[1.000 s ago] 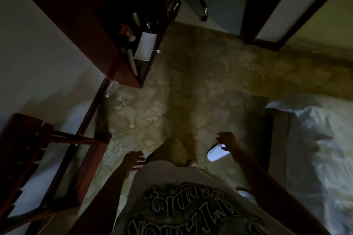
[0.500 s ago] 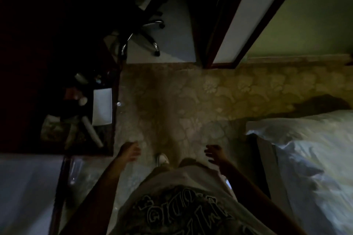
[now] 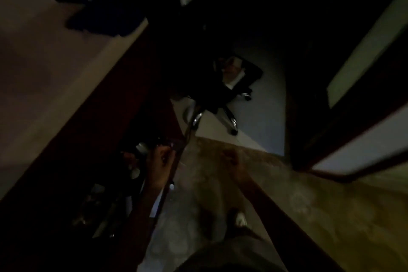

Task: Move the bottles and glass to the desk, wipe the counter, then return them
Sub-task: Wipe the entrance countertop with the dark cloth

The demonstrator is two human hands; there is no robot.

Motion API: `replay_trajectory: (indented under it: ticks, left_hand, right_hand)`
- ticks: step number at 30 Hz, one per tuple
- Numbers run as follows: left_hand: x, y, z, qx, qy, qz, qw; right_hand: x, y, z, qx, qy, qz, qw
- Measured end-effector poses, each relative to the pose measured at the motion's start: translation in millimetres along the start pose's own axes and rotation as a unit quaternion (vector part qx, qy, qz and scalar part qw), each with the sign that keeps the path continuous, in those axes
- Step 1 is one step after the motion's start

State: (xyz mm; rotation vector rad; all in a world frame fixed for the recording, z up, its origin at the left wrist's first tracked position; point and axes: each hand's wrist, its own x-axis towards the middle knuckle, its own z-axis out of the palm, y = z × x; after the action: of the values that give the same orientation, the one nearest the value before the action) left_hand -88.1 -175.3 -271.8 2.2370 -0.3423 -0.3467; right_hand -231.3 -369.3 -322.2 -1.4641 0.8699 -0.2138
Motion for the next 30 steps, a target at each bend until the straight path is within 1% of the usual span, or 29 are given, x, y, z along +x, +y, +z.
replay_trajectory:
  ticks: [1,3,4,5,6,7,9,10,12,13,15,17,19,23,25,28,30]
  left_hand:
    - [24,18,-18,0.034,0.063,0.057,0.996]
    - [71,55,-57,0.105,0.173,0.123,0.972]
    - [88,71,-76,0.130,0.212,0.150,0.957]
    - [102,88,-95,0.149,0.254,0.185,0.938]
    - [117,106,-116,0.168,0.288,0.205,0.920]
    - [134,117,-135,0.191,0.304,0.203,0.911]
    - [168,125,-167,0.267,0.327,0.148,0.894]
    - [180,123,-177,0.303,0.334,0.111,0.886]
    - [193,126,-184,0.353,0.344,0.034,0.869]
    - [197,128,-183,0.382,0.344,-0.001,0.858]
    - [202,133,-175,0.433,0.348,-0.053,0.830]
    - [203,137,-170,0.450,0.361,-0.083,0.812]
    - [206,138,-170,0.458,0.366,-0.097,0.804]
    - [202,141,-172,0.468,0.336,-0.093,0.812]
    - [201,142,-174,0.457,0.329,-0.078,0.822]
    - [199,139,-177,0.431,0.342,-0.089,0.831]
    - [193,136,-180,0.423,0.353,-0.107,0.827]
  right_hand:
    - [32,-43,14,-0.014,-0.037,-0.047,0.998]
    - [84,-131,50,-0.087,-0.100,-0.147,0.980]
    - [100,-173,67,-0.090,-0.117,-0.182,0.972]
    - [113,-210,81,-0.097,-0.132,-0.244,0.956]
    - [126,-246,98,-0.135,-0.131,-0.303,0.934]
    - [146,-275,115,-0.164,-0.141,-0.356,0.909]
    - [169,-336,152,-0.229,-0.154,-0.465,0.841]
    - [180,-361,169,-0.266,-0.167,-0.499,0.808]
    - [209,-400,205,-0.338,-0.196,-0.532,0.751]
    - [227,-412,222,-0.370,-0.201,-0.555,0.717]
    - [258,-427,245,-0.430,-0.213,-0.563,0.672]
    - [278,-427,257,-0.482,-0.232,-0.567,0.627]
    - [287,-424,260,-0.502,-0.255,-0.571,0.597]
    - [288,-426,254,-0.510,-0.294,-0.587,0.556]
    - [288,-429,251,-0.507,-0.317,-0.607,0.524]
    - [292,-433,251,-0.491,-0.353,-0.637,0.478]
    - [296,-441,256,-0.478,-0.377,-0.645,0.461]
